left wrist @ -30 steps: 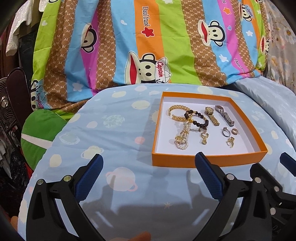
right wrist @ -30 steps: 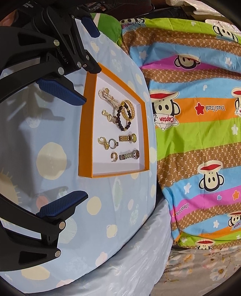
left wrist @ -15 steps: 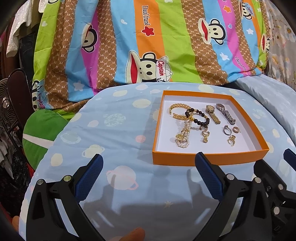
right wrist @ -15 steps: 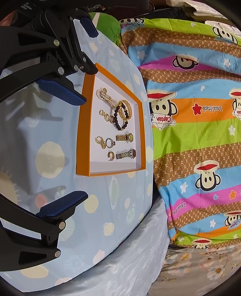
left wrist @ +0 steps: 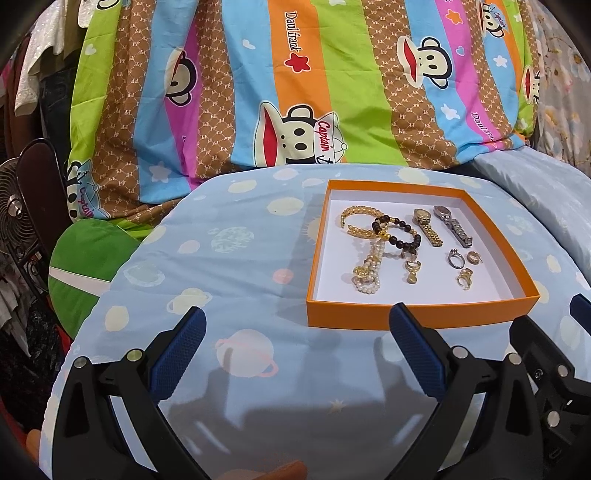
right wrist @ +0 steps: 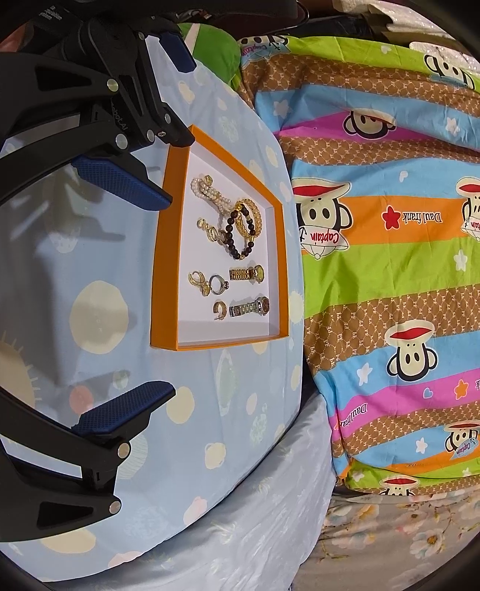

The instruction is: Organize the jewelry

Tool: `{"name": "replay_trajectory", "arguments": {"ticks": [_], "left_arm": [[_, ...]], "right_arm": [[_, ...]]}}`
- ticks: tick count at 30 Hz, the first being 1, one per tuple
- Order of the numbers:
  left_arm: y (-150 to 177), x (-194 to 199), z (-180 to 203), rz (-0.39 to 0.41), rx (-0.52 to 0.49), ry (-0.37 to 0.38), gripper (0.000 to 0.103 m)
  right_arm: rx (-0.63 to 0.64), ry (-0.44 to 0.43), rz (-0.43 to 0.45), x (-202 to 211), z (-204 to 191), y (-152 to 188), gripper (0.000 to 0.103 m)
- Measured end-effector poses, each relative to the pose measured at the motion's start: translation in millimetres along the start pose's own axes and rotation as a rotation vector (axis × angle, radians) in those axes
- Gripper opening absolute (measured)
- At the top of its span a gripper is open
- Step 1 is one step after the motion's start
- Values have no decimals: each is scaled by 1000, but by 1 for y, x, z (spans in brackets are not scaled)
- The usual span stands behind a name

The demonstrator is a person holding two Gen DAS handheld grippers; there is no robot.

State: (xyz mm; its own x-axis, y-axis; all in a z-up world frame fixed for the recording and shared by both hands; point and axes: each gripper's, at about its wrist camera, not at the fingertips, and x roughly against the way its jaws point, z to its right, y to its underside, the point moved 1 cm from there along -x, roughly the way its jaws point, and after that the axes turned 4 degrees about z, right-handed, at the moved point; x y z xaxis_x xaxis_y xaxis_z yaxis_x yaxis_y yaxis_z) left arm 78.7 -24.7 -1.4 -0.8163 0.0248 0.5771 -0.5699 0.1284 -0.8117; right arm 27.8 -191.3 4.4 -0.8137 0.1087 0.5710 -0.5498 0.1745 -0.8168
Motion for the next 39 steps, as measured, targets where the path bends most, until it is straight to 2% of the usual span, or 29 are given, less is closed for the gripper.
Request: {"name": "replay_trajectory", "arguments": {"ticks": [39], "left_arm": [[-2,0,1,2,-8,0,97]], "right_arm": [[-2,3,2,1,0,-1,92]]}}
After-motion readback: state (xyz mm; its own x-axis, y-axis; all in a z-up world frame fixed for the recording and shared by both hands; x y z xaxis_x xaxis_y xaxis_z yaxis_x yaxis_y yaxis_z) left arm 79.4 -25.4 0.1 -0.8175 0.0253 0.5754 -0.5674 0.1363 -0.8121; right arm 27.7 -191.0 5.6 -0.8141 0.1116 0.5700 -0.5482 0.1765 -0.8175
